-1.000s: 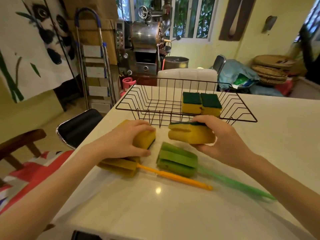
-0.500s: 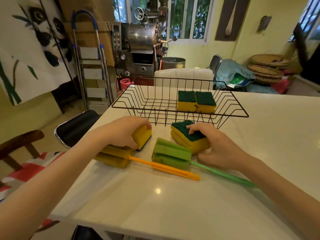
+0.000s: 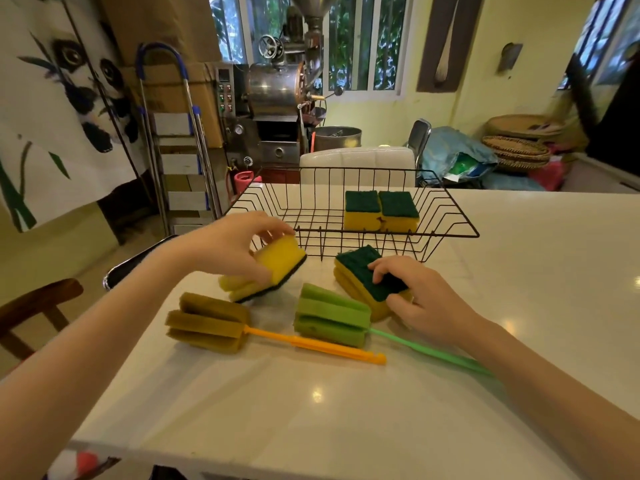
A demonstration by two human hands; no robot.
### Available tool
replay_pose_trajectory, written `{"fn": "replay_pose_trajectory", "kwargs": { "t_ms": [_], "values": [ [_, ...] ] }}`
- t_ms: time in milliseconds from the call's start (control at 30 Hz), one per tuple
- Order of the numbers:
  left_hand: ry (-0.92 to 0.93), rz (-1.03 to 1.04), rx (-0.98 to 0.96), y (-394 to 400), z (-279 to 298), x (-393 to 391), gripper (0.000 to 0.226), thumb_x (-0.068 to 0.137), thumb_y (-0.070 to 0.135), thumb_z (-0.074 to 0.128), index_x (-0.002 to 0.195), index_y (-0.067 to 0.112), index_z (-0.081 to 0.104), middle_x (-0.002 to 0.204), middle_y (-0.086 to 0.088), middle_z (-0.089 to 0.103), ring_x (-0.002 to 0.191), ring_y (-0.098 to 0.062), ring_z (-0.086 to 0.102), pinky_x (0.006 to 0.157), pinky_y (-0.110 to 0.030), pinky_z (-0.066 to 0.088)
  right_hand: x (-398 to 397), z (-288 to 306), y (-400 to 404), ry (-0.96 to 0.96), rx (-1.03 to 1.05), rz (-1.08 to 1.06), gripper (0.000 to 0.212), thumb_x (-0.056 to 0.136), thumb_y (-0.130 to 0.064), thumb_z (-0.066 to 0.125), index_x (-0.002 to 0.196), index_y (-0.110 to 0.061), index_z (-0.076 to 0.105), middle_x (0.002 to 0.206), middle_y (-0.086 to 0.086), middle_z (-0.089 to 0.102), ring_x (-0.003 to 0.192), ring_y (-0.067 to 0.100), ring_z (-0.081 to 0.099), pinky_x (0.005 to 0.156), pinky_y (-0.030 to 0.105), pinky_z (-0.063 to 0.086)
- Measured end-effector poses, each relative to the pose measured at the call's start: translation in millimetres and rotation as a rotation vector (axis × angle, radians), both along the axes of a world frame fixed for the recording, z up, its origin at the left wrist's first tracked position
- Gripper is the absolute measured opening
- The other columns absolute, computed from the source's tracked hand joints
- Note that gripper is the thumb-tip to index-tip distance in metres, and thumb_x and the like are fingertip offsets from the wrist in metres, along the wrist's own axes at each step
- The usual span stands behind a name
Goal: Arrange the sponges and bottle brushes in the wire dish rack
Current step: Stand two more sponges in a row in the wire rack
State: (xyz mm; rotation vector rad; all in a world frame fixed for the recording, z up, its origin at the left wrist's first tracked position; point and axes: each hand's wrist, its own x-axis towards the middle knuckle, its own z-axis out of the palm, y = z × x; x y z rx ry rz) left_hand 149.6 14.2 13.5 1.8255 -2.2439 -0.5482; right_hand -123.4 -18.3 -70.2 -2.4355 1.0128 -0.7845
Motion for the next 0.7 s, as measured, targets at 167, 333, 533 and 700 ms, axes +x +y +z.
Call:
{"fn": "replay_pose_trajectory", "kwargs": {
  "t_ms": [167, 333, 533, 700],
  "values": [
    [0.568, 0.111, 0.012, 13.9, 4.7, 12.4, 0.03, 0.084, 0.013, 0.056, 0.107, 0.032, 0.057, 0.112, 0.006, 0.061, 0.103, -0.011, 0.059, 0.08, -0.025, 0.047, -0.5, -1.0, 1.2, 0.025, -0.027, -0.005, 0.029, 0.071, -0.017, 0.045, 0.098, -0.024, 0.054, 0.119, 0.0, 0.058, 0.109, 0.011, 0.049, 0.092, 0.026, 0.042],
    [0.737, 0.286, 0.177, 7.4, -20.1, 26.2, 0.028, 0.087, 0.006, 0.048, 0.104, 0.024, 0.06, 0.11, -0.003, 0.064, 0.103, -0.017, 0.061, 0.081, -0.035, 0.05, -1.2, -2.7, 0.1, 0.047, -0.037, -0.007, 0.028, 0.077, -0.008, 0.051, 0.101, -0.022, 0.054, 0.123, 0.001, 0.056, 0.11, 0.011, 0.048, 0.091, 0.025, 0.042],
    [0.703, 0.427, 0.27, -3.1, -41.4, 31.4, 0.031, 0.088, -0.001, 0.045, 0.107, 0.022, 0.055, 0.111, -0.004, 0.061, 0.097, -0.015, 0.059, 0.071, -0.027, 0.049, -0.8, -4.5, -1.7, 0.066, -0.047, -0.013, 0.029, 0.074, -0.013, 0.048, 0.101, -0.022, 0.053, 0.122, 0.001, 0.056, 0.107, 0.008, 0.046, 0.086, 0.014, 0.035],
    [0.386, 0.39, 0.225, -10.3, -47.7, 26.7, 0.04, 0.087, -0.001, 0.047, 0.125, 0.014, 0.047, 0.116, -0.007, 0.053, 0.096, -0.016, 0.053, 0.068, -0.02, 0.048, 0.6, -3.3, 1.0, 0.055, -0.041, -0.022, 0.032, 0.072, -0.018, 0.044, 0.102, -0.022, 0.054, 0.121, 0.0, 0.057, 0.107, 0.009, 0.047, 0.09, 0.023, 0.041]
  ]
}}
